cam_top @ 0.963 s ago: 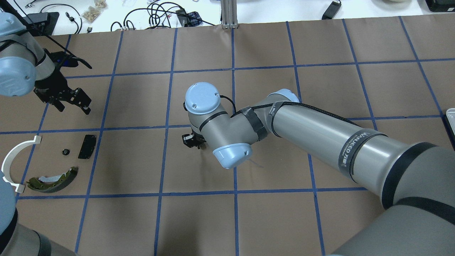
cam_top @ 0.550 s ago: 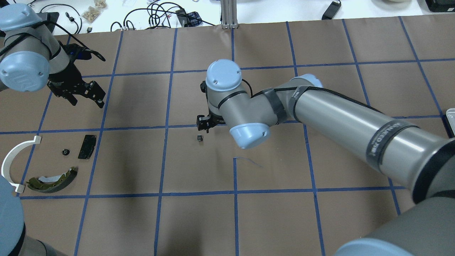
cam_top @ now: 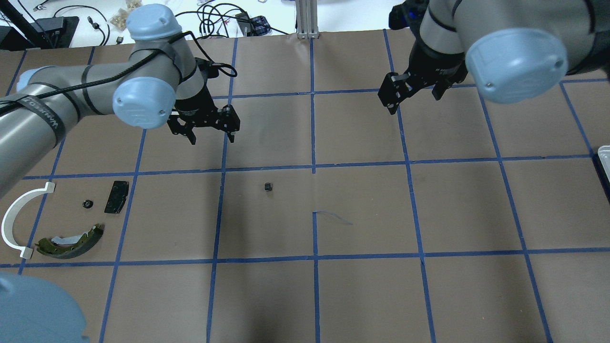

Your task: Place bearing gear from tray to pile

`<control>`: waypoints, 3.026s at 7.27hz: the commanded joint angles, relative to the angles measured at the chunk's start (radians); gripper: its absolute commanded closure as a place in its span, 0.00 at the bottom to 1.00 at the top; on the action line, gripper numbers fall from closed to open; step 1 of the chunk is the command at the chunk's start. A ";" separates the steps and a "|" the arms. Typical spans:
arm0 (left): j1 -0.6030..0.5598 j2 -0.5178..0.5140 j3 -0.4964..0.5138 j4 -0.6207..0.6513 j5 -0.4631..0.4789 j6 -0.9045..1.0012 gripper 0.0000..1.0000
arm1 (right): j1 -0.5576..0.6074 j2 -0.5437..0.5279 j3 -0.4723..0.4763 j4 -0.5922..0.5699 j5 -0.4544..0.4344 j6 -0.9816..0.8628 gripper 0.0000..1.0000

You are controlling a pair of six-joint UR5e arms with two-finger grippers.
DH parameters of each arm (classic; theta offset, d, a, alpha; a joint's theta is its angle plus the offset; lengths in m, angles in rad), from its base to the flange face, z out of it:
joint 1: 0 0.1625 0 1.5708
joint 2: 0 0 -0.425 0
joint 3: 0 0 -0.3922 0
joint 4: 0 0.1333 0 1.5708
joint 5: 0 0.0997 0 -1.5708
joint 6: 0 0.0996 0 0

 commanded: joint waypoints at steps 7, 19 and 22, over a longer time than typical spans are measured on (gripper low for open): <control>-0.201 -0.109 -0.083 0.135 -0.011 -0.165 0.00 | -0.025 0.005 -0.096 0.198 -0.007 0.135 0.00; -0.195 -0.117 -0.128 0.154 0.016 -0.146 1.00 | -0.019 -0.024 -0.050 0.150 -0.015 0.153 0.00; -0.105 -0.083 -0.105 0.136 0.035 -0.168 1.00 | -0.022 -0.034 -0.055 0.144 -0.016 0.150 0.00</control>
